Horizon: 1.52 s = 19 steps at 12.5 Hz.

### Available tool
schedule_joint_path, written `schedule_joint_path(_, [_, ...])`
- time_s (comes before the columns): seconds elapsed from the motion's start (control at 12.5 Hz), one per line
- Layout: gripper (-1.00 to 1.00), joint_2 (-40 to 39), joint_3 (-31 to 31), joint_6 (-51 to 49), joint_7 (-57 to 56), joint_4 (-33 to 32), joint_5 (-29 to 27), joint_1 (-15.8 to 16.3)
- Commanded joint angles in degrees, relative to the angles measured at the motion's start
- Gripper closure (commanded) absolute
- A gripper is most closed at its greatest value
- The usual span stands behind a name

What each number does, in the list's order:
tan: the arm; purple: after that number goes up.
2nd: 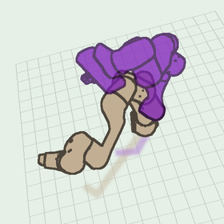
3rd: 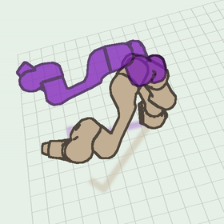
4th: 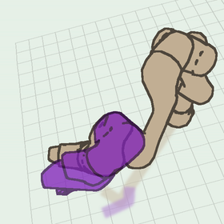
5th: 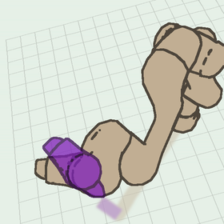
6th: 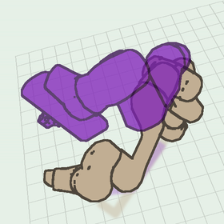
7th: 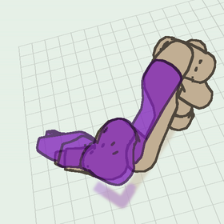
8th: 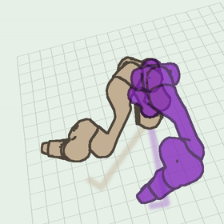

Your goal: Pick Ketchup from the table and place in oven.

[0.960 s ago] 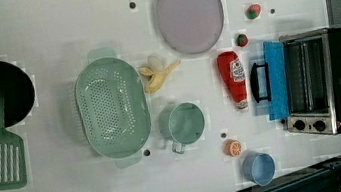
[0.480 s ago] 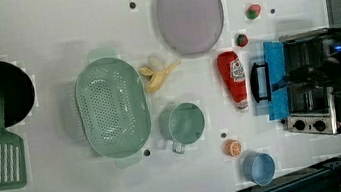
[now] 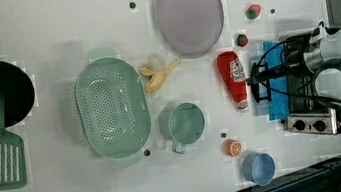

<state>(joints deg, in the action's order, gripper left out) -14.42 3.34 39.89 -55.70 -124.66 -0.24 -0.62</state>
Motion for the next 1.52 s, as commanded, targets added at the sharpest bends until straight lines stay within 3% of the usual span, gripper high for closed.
schedule_joint_path(0.08, [-1.0, -2.8, 0.0, 9.8, -7.1, -1.5, -0.4, -0.2])
schedule_joint_path(0.32, [-1.0, -7.0, 0.0, 17.5, -7.1, -3.3, -0.4, -0.1])
schedule_joint_path(0.64, [-1.0, -10.9, 0.0, 20.1, -7.1, -3.3, -0.4, 0.0])
schedule_joint_path(0.72, [-0.92, -11.2, 0.0, 21.4, -7.0, -3.3, -0.4, 0.0])
schedule_joint_path(0.96, [-0.21, -11.3, -0.3, 21.8, -7.0, -3.3, -0.4, 0.0])
schedule_joint_path(1.28, [-0.2, -7.8, -0.5, 21.1, -5.8, -3.2, -0.4, 0.0])
schedule_joint_path(1.52, [-0.2, 1.3, -0.6, 11.1, -4.2, -2.5, -0.3, 0.1])
